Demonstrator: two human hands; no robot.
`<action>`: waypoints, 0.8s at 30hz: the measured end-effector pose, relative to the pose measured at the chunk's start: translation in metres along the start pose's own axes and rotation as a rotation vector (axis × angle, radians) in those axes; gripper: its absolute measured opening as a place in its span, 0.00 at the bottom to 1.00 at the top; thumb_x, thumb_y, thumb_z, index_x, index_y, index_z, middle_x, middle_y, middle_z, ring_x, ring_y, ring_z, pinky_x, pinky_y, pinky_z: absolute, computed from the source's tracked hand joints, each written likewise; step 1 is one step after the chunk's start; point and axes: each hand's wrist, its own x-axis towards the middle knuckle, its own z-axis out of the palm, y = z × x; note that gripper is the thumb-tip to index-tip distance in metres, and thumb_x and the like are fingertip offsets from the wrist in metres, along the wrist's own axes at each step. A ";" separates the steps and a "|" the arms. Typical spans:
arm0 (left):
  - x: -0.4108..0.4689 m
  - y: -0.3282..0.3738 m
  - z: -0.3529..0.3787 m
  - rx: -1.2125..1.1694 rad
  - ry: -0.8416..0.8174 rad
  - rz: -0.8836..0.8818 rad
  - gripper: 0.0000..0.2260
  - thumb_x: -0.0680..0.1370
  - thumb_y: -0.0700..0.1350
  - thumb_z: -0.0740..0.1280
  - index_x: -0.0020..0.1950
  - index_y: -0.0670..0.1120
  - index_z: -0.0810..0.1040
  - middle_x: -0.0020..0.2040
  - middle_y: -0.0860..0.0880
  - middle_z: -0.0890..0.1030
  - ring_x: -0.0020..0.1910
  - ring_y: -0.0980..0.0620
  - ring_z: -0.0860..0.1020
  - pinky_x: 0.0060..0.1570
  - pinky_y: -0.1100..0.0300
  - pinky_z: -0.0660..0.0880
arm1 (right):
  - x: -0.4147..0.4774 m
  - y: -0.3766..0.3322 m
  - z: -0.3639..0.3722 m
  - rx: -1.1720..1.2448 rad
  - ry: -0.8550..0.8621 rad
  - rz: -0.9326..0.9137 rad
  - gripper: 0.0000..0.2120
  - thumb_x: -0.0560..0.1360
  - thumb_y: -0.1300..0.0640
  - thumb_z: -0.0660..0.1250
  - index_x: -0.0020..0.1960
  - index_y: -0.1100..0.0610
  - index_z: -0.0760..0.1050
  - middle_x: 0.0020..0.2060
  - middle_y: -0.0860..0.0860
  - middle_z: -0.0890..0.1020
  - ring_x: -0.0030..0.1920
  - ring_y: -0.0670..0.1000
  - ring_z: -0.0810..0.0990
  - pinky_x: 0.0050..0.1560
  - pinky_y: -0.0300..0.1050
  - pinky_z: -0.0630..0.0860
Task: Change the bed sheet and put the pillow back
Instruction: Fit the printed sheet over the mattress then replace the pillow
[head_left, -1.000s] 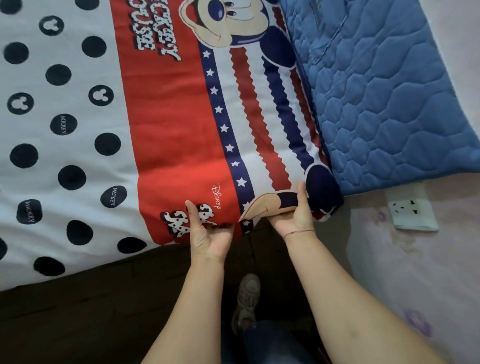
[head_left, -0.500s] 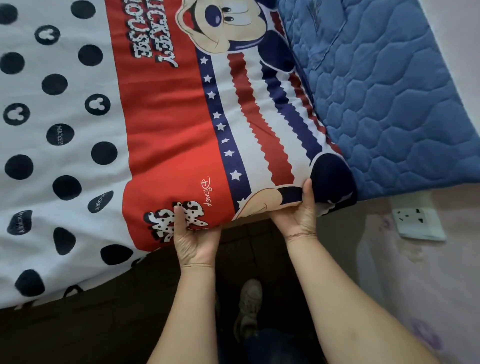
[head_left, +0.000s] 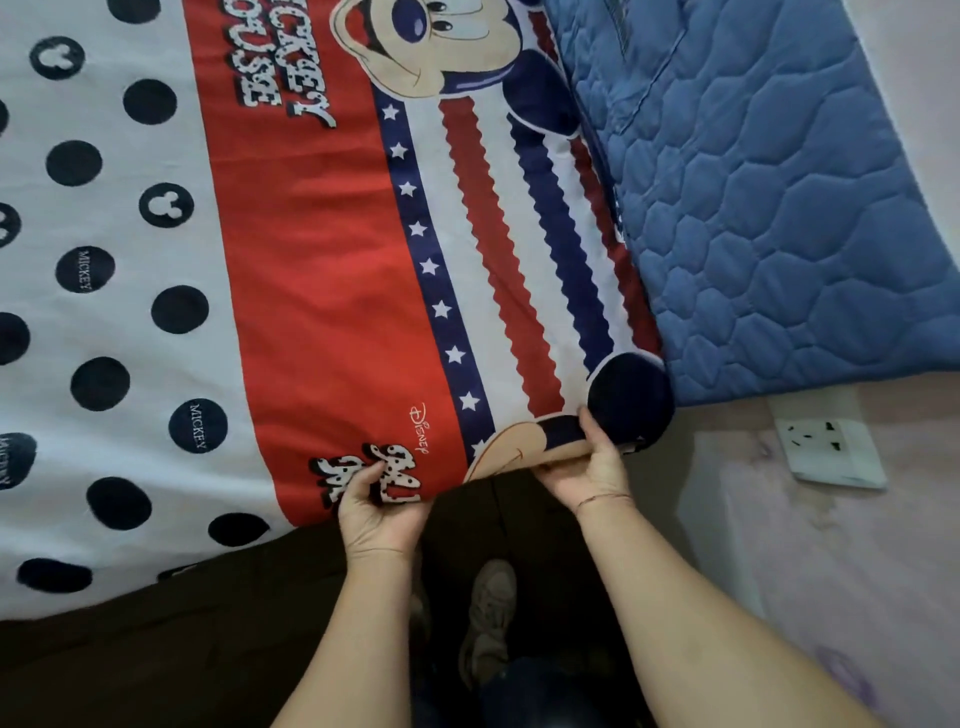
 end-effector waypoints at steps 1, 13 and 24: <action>0.001 0.001 -0.004 0.001 0.030 -0.006 0.47 0.38 0.26 0.77 0.57 0.42 0.79 0.52 0.41 0.84 0.58 0.41 0.78 0.69 0.42 0.64 | -0.001 -0.002 -0.002 -0.035 0.047 0.010 0.30 0.57 0.61 0.79 0.57 0.58 0.76 0.54 0.59 0.81 0.60 0.63 0.77 0.64 0.66 0.70; -0.027 -0.108 0.034 0.221 0.100 -0.053 0.56 0.38 0.44 0.86 0.66 0.46 0.75 0.62 0.42 0.78 0.64 0.42 0.74 0.66 0.43 0.68 | -0.023 -0.062 -0.038 -0.169 0.228 -0.081 0.13 0.74 0.47 0.68 0.52 0.55 0.75 0.56 0.56 0.77 0.58 0.56 0.77 0.62 0.56 0.70; -0.018 -0.096 0.045 0.373 -0.074 -0.010 0.40 0.58 0.52 0.81 0.69 0.51 0.74 0.65 0.45 0.78 0.64 0.44 0.77 0.62 0.46 0.73 | -0.012 -0.096 0.017 0.184 -0.176 -0.243 0.20 0.75 0.50 0.54 0.62 0.51 0.75 0.48 0.57 0.85 0.56 0.59 0.78 0.42 0.62 0.81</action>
